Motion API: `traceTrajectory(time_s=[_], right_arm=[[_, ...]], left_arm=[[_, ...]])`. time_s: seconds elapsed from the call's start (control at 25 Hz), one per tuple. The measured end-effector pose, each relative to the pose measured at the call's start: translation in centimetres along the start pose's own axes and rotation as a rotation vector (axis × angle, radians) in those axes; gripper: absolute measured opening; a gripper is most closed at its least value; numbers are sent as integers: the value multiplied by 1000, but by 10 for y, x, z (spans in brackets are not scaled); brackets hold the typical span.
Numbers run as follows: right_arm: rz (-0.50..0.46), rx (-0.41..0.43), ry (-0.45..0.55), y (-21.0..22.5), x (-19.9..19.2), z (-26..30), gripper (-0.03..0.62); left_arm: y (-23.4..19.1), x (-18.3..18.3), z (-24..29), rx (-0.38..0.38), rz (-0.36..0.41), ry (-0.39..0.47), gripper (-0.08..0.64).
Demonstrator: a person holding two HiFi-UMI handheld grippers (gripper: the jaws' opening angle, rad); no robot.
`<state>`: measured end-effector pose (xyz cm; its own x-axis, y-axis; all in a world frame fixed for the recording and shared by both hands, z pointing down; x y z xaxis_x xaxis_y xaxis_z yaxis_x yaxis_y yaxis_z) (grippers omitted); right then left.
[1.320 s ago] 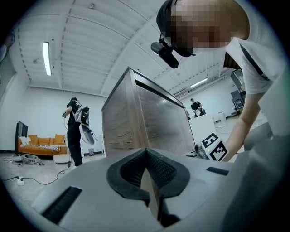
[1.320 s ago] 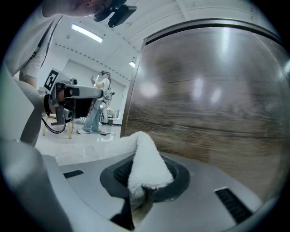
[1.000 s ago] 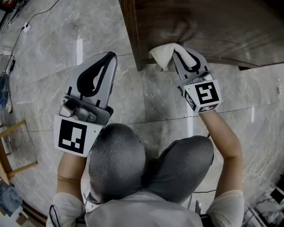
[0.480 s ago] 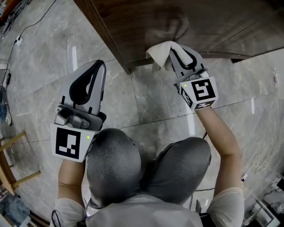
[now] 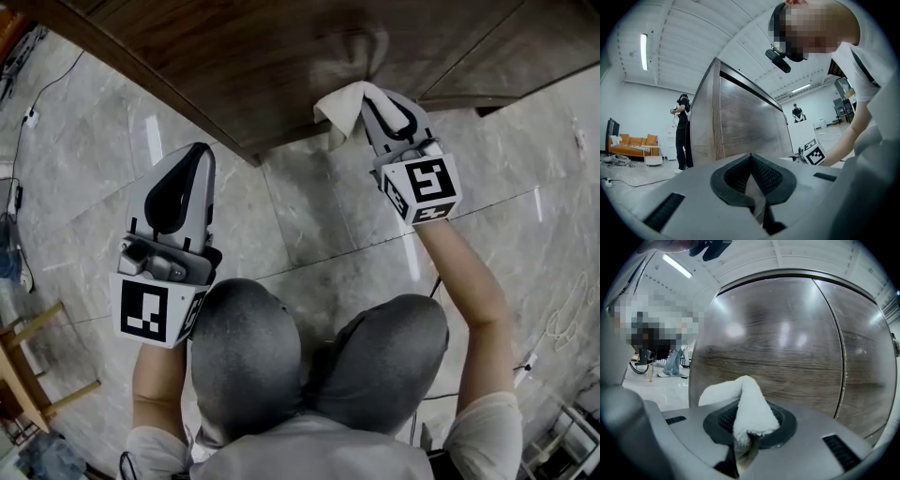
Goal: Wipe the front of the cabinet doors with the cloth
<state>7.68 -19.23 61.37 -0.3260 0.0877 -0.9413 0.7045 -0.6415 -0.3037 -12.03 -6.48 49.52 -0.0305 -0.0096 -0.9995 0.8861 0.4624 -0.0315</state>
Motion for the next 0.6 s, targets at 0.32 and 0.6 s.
traceTrajectory(time_s=[0.32, 0.6], right_arm=[[13, -72, -14, 32, -14, -10, 71], [-17, -101, -36, 53, -22, -17, 71]], left_arm=[[12, -8, 25, -40, -9, 7, 17], [24, -9, 39, -78, -15, 24, 17]])
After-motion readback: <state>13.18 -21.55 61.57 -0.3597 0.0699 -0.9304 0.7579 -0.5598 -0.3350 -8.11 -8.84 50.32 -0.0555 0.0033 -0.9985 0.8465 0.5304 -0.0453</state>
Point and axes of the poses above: the fingertips, and each gripper's own axes: z forward along the fingers, y to its right, x out of its top, the point moved 3 cm from there along -z, backward along the fingers, and after that the axes turned 11 degrees about -z, right-handed, at the moved point
